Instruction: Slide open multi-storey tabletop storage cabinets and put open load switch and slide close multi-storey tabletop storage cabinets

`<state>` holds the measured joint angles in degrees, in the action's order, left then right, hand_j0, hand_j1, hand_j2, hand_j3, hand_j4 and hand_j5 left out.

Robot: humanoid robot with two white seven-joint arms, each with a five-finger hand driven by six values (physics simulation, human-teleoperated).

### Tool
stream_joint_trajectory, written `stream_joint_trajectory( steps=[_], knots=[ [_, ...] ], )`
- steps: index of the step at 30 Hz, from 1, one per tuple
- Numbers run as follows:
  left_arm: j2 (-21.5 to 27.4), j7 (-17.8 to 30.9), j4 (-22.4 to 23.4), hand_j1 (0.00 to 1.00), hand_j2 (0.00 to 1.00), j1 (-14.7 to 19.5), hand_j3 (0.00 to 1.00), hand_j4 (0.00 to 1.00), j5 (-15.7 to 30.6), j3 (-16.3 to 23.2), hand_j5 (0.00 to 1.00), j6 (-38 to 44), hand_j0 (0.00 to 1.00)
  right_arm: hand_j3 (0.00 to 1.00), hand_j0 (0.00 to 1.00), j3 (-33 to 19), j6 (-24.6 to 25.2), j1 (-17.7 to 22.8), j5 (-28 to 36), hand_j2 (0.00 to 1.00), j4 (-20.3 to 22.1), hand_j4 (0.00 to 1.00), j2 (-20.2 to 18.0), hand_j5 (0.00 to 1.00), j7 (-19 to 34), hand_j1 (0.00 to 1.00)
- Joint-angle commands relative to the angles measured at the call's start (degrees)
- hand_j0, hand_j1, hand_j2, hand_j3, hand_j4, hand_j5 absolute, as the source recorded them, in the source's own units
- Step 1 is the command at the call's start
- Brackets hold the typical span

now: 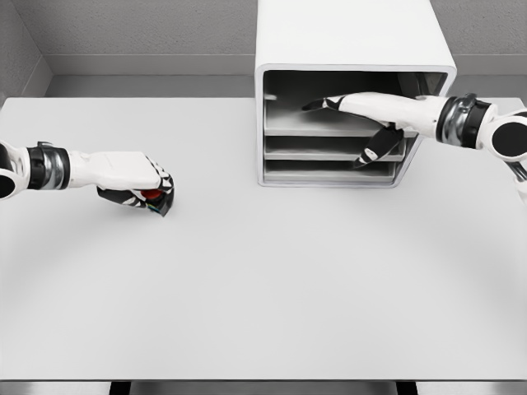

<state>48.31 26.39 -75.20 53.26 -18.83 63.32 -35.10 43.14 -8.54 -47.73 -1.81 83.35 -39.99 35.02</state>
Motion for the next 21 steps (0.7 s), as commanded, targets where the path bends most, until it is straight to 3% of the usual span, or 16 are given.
stream_joint_trajectory(
  steps=[1,5,12,21],
  knots=[
    [0.3,0.0,-0.5,0.51,0.51,0.0,0.51,0.51,0.3,-0.1,0.51,0.1,0.51,1.0,1.0,0.1,0.6,0.0,-0.2,1.0,0.3,1.0,-0.1,1.0,0.0,1.0],
    [0.6,0.0,-1.3,0.51,0.51,0.4,0.51,0.51,0.3,-0.1,0.51,0.1,0.51,1.0,1.0,1.7,0.6,0.3,-1.7,1.0,4.1,1.0,-0.4,1.0,0.0,1.0],
    [2.8,-0.2,-5.8,0.51,0.51,1.5,0.51,0.51,0.6,-0.1,0.51,0.1,0.51,1.0,1.0,1.8,0.2,0.6,-1.7,1.0,5.8,1.0,-2.6,1.0,0.0,1.0],
    [3.1,-0.2,-6.3,0.51,0.51,2.3,0.51,0.51,0.6,-0.1,0.51,0.1,0.51,1.0,1.0,1.8,0.0,2.3,-1.7,1.0,8.1,1.0,-4.4,1.0,0.0,1.0]
  ],
)
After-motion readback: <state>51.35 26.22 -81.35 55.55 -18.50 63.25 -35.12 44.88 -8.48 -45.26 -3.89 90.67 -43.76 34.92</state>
